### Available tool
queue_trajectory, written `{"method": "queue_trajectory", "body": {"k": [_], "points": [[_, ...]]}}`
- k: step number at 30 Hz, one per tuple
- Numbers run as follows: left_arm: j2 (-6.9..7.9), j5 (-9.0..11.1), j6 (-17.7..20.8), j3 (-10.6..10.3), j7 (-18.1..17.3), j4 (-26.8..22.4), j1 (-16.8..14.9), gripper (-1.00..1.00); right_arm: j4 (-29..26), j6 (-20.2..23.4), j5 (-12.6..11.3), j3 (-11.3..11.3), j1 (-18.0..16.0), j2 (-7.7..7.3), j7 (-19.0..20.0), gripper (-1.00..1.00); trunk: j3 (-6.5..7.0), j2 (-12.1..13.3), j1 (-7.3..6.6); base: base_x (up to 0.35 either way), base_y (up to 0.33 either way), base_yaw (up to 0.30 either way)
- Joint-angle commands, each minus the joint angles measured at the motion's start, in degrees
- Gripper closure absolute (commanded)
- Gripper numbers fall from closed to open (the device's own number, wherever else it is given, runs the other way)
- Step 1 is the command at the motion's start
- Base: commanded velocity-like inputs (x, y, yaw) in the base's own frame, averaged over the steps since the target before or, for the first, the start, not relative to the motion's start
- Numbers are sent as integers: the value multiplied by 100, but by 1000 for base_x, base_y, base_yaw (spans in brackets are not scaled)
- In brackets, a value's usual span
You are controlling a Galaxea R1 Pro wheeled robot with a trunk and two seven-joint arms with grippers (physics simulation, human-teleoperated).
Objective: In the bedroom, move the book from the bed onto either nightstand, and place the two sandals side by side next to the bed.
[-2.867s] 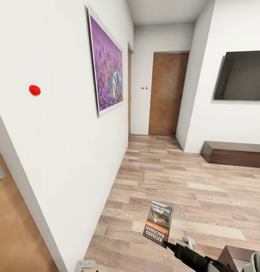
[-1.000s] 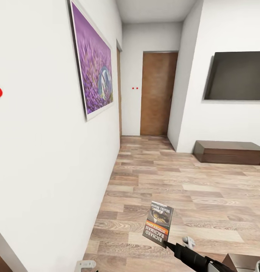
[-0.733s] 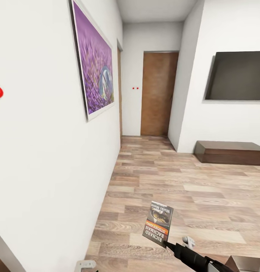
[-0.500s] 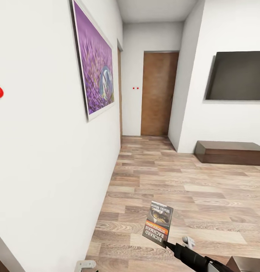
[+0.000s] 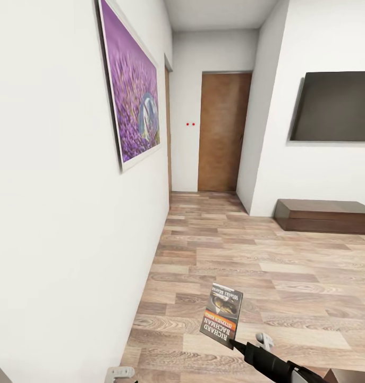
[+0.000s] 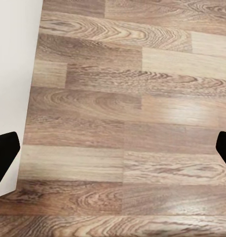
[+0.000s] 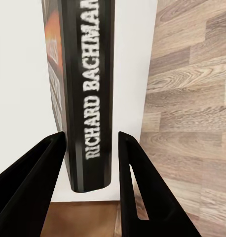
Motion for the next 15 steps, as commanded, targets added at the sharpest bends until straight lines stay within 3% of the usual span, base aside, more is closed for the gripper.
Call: {"method": "queue_trajectory", "body": {"k": [1, 9, 15], "points": [[0, -40, -16, 48, -15, 4, -2, -100, 3, 33, -36, -4, -4, -1, 21, 100, -6, -4, 0, 4, 0, 0], [0, -40, -16, 48, -15, 4, -4, -100, 3, 33, -36, -4, -4, -3, 19, 100, -6, -4, 0, 9, 0, 0], [0, -40, -16, 48, -15, 4, -4, -100, 3, 33, -35, -4, -4, -1, 16, 100, -6, -4, 0, 199, 0, 0]]}}
